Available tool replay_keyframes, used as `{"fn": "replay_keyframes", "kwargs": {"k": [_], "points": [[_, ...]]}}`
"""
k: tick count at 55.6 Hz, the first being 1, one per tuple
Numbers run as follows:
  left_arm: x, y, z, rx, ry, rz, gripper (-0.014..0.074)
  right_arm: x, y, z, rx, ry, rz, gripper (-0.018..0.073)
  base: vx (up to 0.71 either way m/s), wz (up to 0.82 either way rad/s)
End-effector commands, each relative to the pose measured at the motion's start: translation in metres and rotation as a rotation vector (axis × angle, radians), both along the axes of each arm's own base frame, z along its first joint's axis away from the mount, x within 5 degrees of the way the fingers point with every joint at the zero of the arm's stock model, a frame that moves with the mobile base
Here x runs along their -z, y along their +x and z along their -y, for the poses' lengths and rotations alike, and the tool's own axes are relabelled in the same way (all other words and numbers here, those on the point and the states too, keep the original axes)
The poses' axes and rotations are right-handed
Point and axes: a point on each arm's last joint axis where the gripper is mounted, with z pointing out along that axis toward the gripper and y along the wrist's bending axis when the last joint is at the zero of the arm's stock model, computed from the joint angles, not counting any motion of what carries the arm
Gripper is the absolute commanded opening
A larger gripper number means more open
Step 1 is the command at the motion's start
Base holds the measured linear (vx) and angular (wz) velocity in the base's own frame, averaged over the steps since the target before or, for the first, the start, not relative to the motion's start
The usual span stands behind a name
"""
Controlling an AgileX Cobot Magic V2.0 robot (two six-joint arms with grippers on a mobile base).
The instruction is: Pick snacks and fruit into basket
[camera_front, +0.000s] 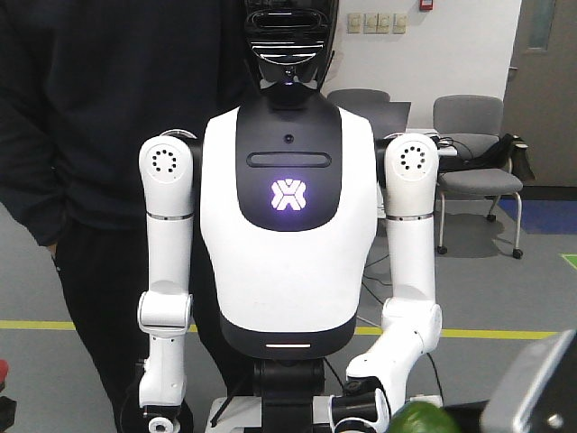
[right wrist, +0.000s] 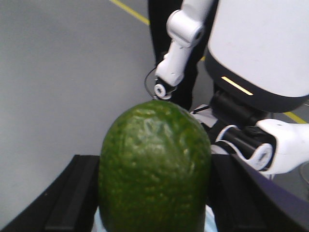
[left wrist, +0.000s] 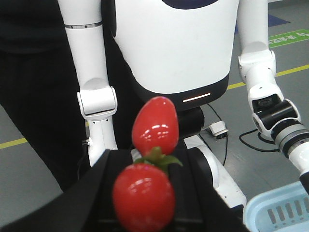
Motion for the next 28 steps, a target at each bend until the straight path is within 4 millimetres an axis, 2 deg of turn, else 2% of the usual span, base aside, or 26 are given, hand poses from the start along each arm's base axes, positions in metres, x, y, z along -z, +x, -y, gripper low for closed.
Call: {"fn": "replay_keyframes", "kwargs": {"k": [1,9,14,28], "points": [[-0.018,0.001,-0.003,-0.036,-0.042,0.101,-0.0006,-0.01,0.001,-0.017,-0.063,0.04,0.076,-0.0009,0.0,0.0],[-0.018,0.001,-0.003,-0.036,-0.042,0.101,-0.0006,0.003,-0.006,-0.045,-0.191,-0.002,0.031,-0.0009,0.0,0.0],[-0.018,0.001,-0.003,-0.036,-0.042,0.101,-0.0006,0.012,-0.007,-0.056,-0.228,-0.026,0.002,-0.0009,0.0,0.0],[-0.018,0.001,-0.003,-0.036,-0.042,0.101,-0.0006,0.031,0.005,-0.072,-0.23,-0.069,-0.045,-0.0003,0.0,0.0]]}}
